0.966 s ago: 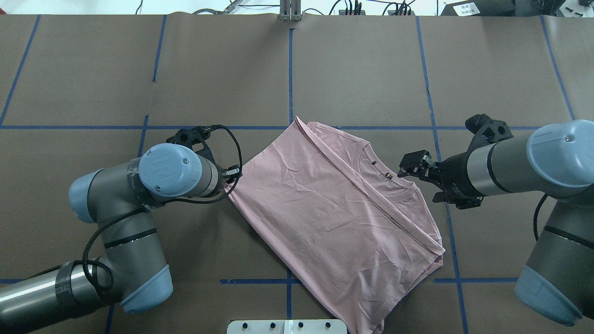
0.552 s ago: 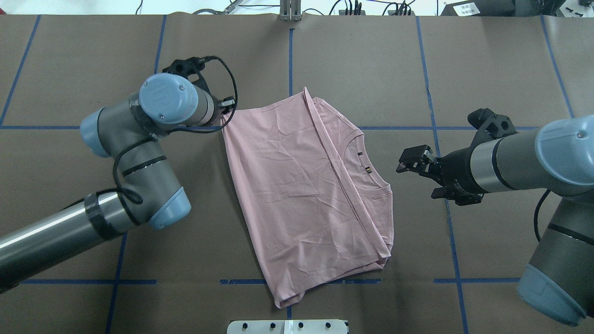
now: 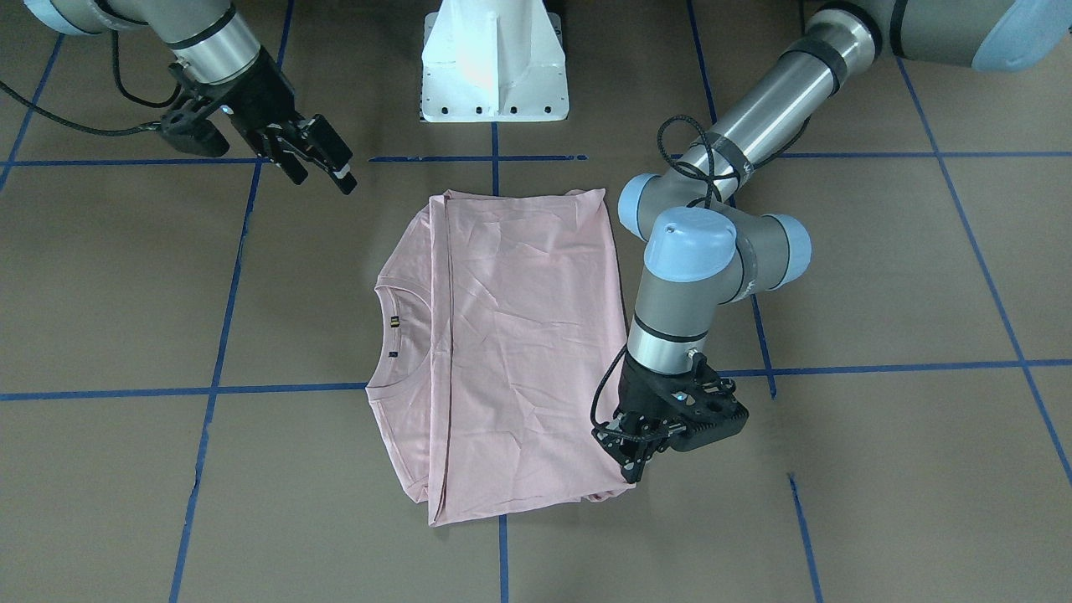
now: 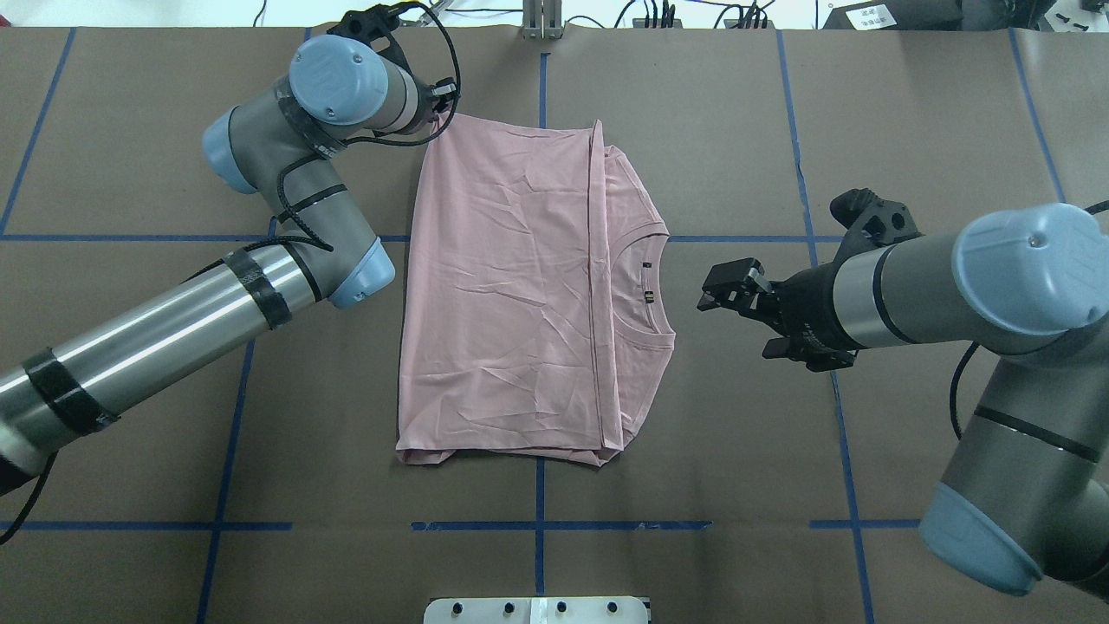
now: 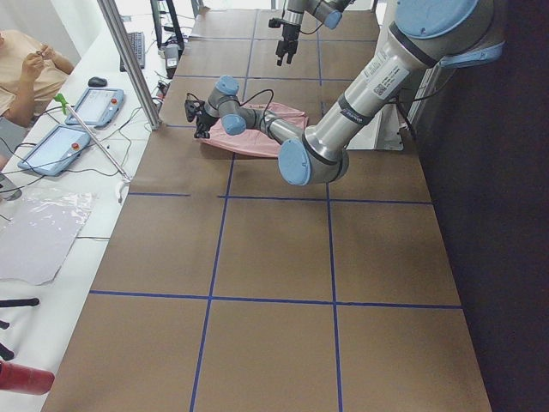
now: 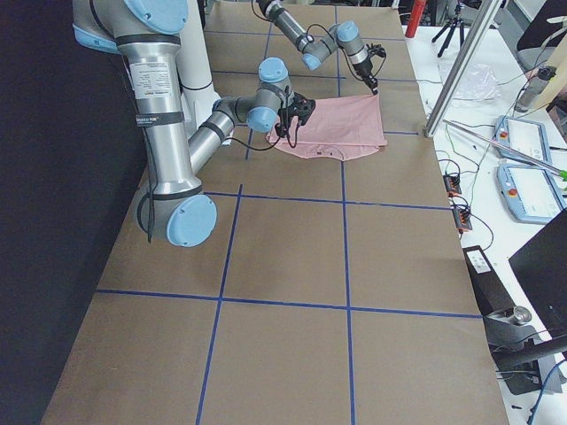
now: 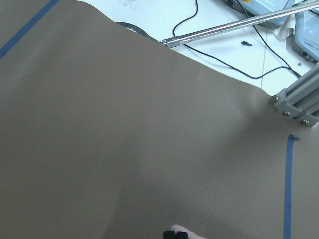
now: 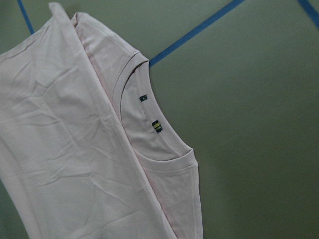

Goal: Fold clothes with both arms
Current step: 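Move the right gripper to the near collar edge while the left holds the far corner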

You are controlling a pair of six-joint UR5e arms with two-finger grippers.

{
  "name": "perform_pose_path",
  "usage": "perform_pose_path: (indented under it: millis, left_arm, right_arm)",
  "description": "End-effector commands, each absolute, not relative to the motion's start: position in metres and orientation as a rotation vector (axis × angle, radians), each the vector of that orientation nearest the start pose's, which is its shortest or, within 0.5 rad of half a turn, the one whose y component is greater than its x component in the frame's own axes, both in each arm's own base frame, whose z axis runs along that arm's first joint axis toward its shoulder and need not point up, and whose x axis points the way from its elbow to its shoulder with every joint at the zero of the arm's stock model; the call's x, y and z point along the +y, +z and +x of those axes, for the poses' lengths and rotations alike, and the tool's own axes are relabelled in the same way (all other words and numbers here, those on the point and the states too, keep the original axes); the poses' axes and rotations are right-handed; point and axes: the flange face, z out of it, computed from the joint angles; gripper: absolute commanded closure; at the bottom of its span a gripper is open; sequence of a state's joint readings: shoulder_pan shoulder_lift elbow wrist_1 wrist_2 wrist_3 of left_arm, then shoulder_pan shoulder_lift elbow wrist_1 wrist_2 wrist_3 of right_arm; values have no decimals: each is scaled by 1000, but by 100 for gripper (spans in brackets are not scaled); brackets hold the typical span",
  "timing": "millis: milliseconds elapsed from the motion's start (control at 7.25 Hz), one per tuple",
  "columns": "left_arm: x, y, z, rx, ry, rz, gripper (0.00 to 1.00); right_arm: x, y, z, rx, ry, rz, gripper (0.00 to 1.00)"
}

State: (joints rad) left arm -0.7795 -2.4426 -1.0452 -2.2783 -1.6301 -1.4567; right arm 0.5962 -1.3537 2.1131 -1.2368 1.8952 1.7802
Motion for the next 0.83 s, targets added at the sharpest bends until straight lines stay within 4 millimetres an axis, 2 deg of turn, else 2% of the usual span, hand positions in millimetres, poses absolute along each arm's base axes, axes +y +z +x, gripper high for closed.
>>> perform_pose_path:
  millis: [0,138,276,414,552,690]
  left_arm:
    - [-676,272,500,1025,-523,426,82]
    - [-665,286,491,1017,-482,448,1]
    - [-651,299,477,1020,-480,451,0]
    - [-631,305,459,1053,-457,431,0]
    - [-609,306,446,1104,-408,381,0]
    - [-606,293,433,1134,-402,344,0]
  right_arm:
    - [-367,238,-410,-1148,492,-103,0]
    - [-354,241,-433,-1131,478,-106,0]
    - [-342,248,-471,-1091,498,-64,0]
    - [-330,247,-510,-1028,564,-88,0]
    - [-314,250,-539,-990,581,-85,0]
    - [-305,258,-556,-972,616,-64,2]
